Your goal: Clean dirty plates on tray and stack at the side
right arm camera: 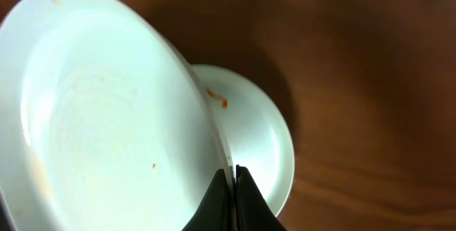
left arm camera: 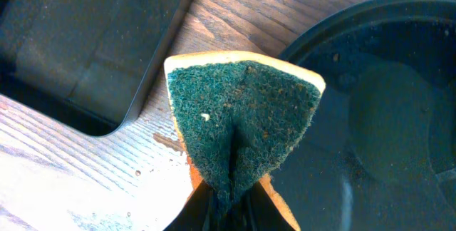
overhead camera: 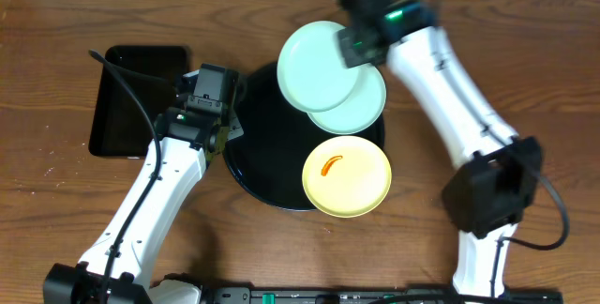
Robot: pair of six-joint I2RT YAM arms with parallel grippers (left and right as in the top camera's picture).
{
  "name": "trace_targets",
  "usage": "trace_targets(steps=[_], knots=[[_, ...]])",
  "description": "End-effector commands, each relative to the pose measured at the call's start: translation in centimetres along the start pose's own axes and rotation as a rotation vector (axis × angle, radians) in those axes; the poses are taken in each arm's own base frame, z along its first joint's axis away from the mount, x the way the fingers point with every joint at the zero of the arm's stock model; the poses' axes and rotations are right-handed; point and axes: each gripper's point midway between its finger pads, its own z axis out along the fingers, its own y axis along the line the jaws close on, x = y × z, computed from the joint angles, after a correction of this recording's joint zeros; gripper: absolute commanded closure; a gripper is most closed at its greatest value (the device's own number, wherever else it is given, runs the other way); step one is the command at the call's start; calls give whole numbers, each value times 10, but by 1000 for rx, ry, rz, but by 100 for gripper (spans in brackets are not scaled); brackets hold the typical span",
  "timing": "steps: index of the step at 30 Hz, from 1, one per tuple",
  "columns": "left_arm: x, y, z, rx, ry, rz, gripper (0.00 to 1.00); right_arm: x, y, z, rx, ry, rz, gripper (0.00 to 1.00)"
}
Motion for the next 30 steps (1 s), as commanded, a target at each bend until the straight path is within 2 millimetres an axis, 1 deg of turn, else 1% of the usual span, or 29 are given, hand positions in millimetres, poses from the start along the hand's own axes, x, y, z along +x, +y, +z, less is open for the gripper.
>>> trace_targets(steps=[1, 2, 3, 4, 5, 8, 13, 14, 16, 19, 21, 25, 27, 30], knots=[[4, 3, 4, -16, 11, -7, 88, -8, 19, -42, -384, 0, 128, 99], [4, 3, 4, -16, 11, -8, 88, -7, 9, -43, -394, 8, 155, 99], [4, 3, 4, -16, 11, -8, 88, -5, -7, -44, -382, 17, 191, 99], [4, 3, 4, -16, 11, -7, 88, -3, -21, -44, -361, 22, 216, 99], [4, 4, 4, -16, 11, -7, 88, 1, -38, -43, -327, 33, 249, 99], [4, 3, 4, -16, 11, -7, 88, 13, -79, -43, -255, 62, 325, 99], [4, 4, 4, -16, 11, -7, 88, 30, -132, -47, -210, 84, 416, 99], [4, 4, 4, -16, 11, -7, 88, 33, -145, -47, -195, 83, 441, 99], [4, 4, 4, -16, 11, -7, 88, 45, -176, -44, -131, 90, 494, 99], [4, 3, 4, -15, 11, -7, 88, 65, -210, -37, -51, 113, 564, 99], [3, 3, 4, -14, 8, -8, 88, 79, -225, -29, -26, 132, 606, 99], [1, 1, 4, -7, -1, -12, 88, 100, -242, -12, -17, 148, 652, 99], [1, 1, 4, -7, -1, -12, 88, 108, -246, -2, -15, 153, 661, 99], [1, 1, 4, -7, -1, -12, 88, 113, -244, 12, -16, 152, 652, 99]])
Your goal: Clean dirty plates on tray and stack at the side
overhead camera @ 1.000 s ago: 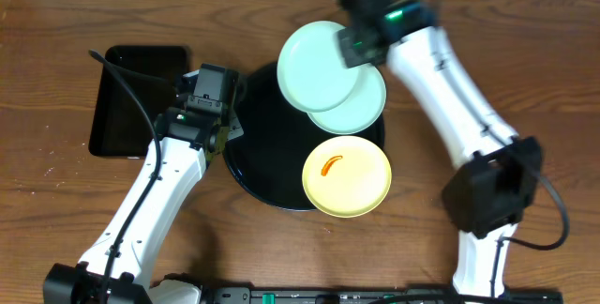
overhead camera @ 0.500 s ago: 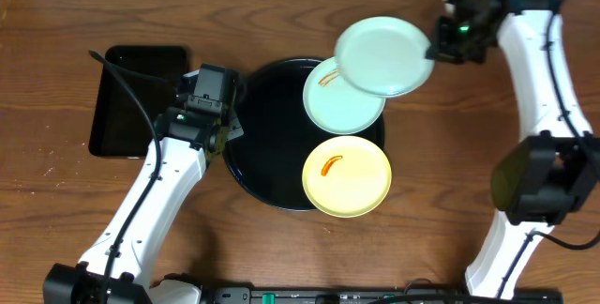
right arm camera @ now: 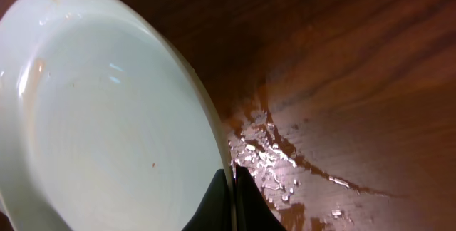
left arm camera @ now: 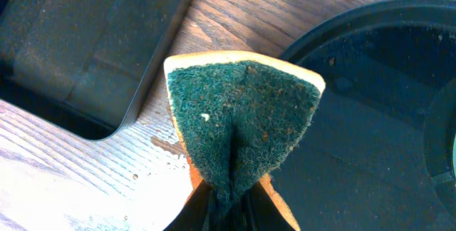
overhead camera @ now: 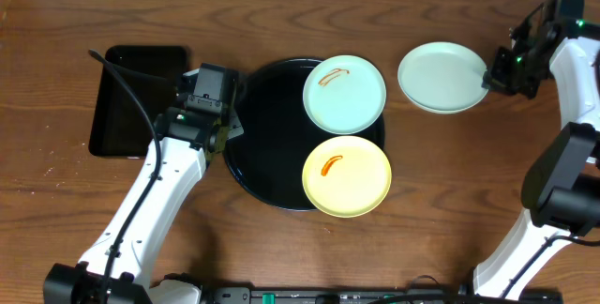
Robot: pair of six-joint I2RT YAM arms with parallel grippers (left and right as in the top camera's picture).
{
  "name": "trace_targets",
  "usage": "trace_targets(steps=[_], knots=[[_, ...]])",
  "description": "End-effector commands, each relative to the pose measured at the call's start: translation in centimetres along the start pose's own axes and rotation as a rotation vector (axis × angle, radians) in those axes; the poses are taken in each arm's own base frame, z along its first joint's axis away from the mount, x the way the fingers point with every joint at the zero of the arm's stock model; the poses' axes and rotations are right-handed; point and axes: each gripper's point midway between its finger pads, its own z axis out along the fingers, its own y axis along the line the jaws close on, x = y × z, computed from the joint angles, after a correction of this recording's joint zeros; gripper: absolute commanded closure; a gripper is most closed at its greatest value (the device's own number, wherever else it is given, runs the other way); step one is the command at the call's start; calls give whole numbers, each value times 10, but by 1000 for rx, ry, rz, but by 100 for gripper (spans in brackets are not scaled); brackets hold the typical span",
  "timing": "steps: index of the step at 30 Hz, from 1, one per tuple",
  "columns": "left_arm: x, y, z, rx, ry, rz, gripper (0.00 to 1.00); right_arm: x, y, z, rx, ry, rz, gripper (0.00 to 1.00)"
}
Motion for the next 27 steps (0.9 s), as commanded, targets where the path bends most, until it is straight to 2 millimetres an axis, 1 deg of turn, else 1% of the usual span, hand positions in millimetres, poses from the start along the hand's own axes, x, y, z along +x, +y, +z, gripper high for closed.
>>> trace_targets(steps=[1, 2, 4, 6, 9, 10, 13, 14, 15, 17, 18, 19, 20, 21, 22, 23, 25, 27], knots=[[3, 3, 4, -14, 9, -8, 88, 3, 5, 3, -12, -22, -15, 99], [3, 3, 4, -12, 11, -8, 88, 3, 4, 7, -5, -28, -22, 99], [4, 3, 4, -12, 12, -8, 88, 3, -2, 16, 37, -42, -29, 98], [4, 3, 4, -13, 13, -7, 88, 4, -10, 23, 76, -51, -16, 98], [4, 3, 4, -14, 15, -6, 88, 8, -14, 29, 86, -45, -11, 95], [4, 3, 4, -14, 15, -7, 88, 9, -15, 30, 87, -41, -11, 92], [4, 3, 4, -11, 11, -8, 88, 13, -14, 31, 87, -28, -12, 73], [3, 2, 4, -10, 9, -9, 88, 14, -12, 31, 80, -22, -16, 72], [3, 2, 4, -10, 9, -9, 88, 16, -6, 32, 53, -11, -36, 71], [3, 2, 4, -10, 9, -9, 88, 22, 13, 31, -42, 16, -90, 70], [3, 2, 4, -10, 9, -9, 88, 25, 24, 29, -90, 28, -113, 69], [3, 2, 4, -10, 9, -9, 88, 28, 41, 25, -153, 41, -142, 67], [3, 2, 4, -10, 9, -9, 88, 29, 51, 22, -184, 44, -158, 65], [3, 2, 4, -10, 9, -9, 88, 30, 65, 17, -218, 49, -185, 62], [3, 2, 4, -10, 9, -9, 88, 30, 76, 12, -232, 51, -208, 56], [3, 2, 4, -10, 9, -9, 88, 30, 90, 5, -236, 51, -237, 45], [3, 2, 4, -10, 9, -9, 88, 31, 116, -7, -231, 40, -312, 25], [3, 2, 4, -10, 9, -9, 88, 31, 140, -17, -190, 12, -383, 9]])
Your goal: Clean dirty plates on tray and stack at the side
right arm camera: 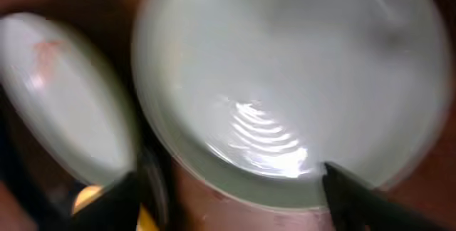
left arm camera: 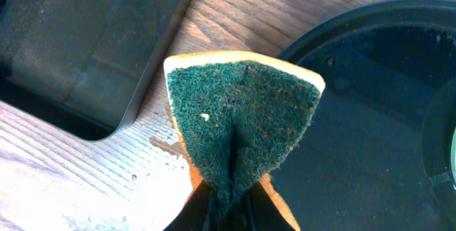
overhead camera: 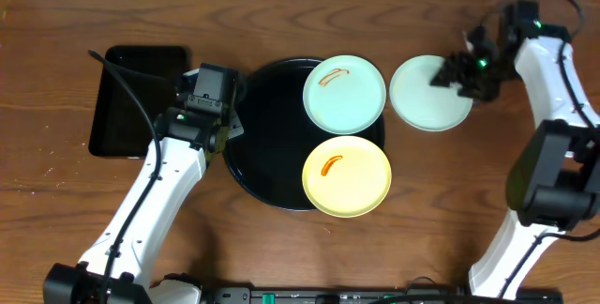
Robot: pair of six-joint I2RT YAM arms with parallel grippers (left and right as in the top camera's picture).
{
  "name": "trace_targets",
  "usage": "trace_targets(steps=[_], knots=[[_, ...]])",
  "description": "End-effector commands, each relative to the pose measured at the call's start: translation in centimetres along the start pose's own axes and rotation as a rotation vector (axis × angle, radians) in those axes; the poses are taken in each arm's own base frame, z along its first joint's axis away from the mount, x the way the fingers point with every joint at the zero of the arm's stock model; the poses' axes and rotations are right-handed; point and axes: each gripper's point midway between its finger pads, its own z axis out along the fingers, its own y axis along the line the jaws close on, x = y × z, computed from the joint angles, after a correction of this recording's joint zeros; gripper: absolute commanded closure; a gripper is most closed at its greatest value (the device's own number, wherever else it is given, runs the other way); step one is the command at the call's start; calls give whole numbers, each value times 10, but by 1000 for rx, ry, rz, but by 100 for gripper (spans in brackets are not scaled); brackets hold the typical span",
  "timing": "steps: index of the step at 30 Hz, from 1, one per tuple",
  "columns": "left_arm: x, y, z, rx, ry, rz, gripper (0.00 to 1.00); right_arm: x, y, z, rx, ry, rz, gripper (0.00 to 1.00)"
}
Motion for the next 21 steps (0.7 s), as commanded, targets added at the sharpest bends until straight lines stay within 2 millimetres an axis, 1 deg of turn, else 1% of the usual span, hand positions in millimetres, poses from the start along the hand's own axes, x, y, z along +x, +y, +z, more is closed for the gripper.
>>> trace_targets(steps=[1, 3, 5, 6, 8, 9, 13, 15, 17, 21], knots=[[3, 3, 4, -14, 10, -8, 88, -16, 65, -24, 9, -81, -196, 6], [3, 3, 4, -14, 10, -8, 88, -21, 80, -25, 97, -116, -242, 1], [3, 3, 4, -14, 10, -8, 88, -23, 89, -20, 195, -147, -245, 1], [3, 3, 4, -15, 10, -8, 88, -22, 89, -18, 247, -160, -215, 1], [4, 3, 4, -15, 11, -8, 88, -16, 87, -12, 341, -182, -100, 2], [4, 3, 4, -15, 11, -7, 88, -9, 91, -7, 353, -179, -52, 5], [3, 3, 4, -14, 10, -8, 88, 22, 112, 20, 331, -124, 61, 16], [3, 3, 4, -14, 10, -8, 88, 35, 117, 29, 336, -108, 107, 19], [3, 3, 4, -14, 10, -8, 88, 48, 121, 39, 351, -95, 171, 23], [3, 3, 4, -14, 10, -8, 88, 67, 116, 55, 404, -105, 305, 26]])
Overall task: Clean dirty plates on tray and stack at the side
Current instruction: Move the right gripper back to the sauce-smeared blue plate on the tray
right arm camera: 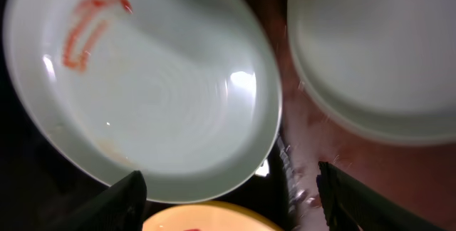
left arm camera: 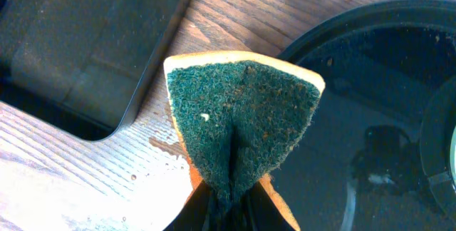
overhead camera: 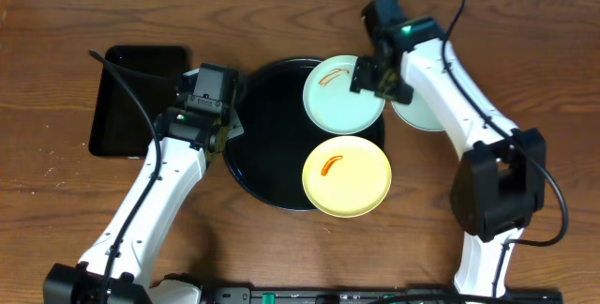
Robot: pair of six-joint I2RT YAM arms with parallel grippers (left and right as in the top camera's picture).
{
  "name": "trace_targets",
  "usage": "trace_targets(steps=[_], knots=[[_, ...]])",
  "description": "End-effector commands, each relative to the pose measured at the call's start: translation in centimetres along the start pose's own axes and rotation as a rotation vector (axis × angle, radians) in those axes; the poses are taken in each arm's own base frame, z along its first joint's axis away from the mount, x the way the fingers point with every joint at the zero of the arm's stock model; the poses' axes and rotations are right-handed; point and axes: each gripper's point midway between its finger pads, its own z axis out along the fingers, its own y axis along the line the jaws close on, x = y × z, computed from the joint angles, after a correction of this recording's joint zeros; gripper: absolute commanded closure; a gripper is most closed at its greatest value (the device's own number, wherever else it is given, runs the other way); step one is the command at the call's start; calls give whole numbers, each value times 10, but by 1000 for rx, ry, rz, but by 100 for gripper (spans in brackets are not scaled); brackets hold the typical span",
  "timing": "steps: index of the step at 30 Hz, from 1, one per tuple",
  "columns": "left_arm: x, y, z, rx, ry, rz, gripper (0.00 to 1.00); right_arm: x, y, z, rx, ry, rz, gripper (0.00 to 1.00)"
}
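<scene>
A round black tray (overhead camera: 267,144) carries a mint plate (overhead camera: 333,98) with a red smear and a yellow plate (overhead camera: 347,177) with an orange smear. A clean mint plate (overhead camera: 427,112) lies on the table just right of the tray, partly under my right arm. My right gripper (overhead camera: 375,79) hangs open over the smeared mint plate's (right arm camera: 142,81) right rim, its fingers (right arm camera: 121,202) wide apart and holding nothing. My left gripper (overhead camera: 225,126) stays at the tray's left rim, shut on a folded green and yellow sponge (left arm camera: 242,124).
A black rectangular tray (overhead camera: 136,98) sits on the table at the far left, next to my left gripper. Water drops wet the wood beside the sponge and between the two mint plates.
My open right gripper has moved left, from above the clean mint plate on the table to above the smeared mint plate's right rim. The left arm and sponge have not moved.
My right gripper first held a mint plate by its rim above the tray. Then it held that plate over the table at the far right. Then the plate lay beside the tray with the gripper open above it. Now the gripper is over the tray.
</scene>
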Motion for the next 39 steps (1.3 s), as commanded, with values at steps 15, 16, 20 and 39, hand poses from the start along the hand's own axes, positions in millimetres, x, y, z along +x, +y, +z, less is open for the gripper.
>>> trace_targets(steps=[15, 16, 20, 39], knots=[[3, 3, 4, -14, 10, -7, 88, 44, -17, 48, 111, 17, 413, 27], [3, 3, 4, -14, 10, -7, 88, 45, -15, 51, 98, 20, 414, 27], [4, 3, 4, -15, 11, -7, 88, 44, -12, 60, 71, 9, 417, 37], [4, 3, 4, -14, 11, -7, 88, 55, 14, 62, 10, 9, 369, 66]])
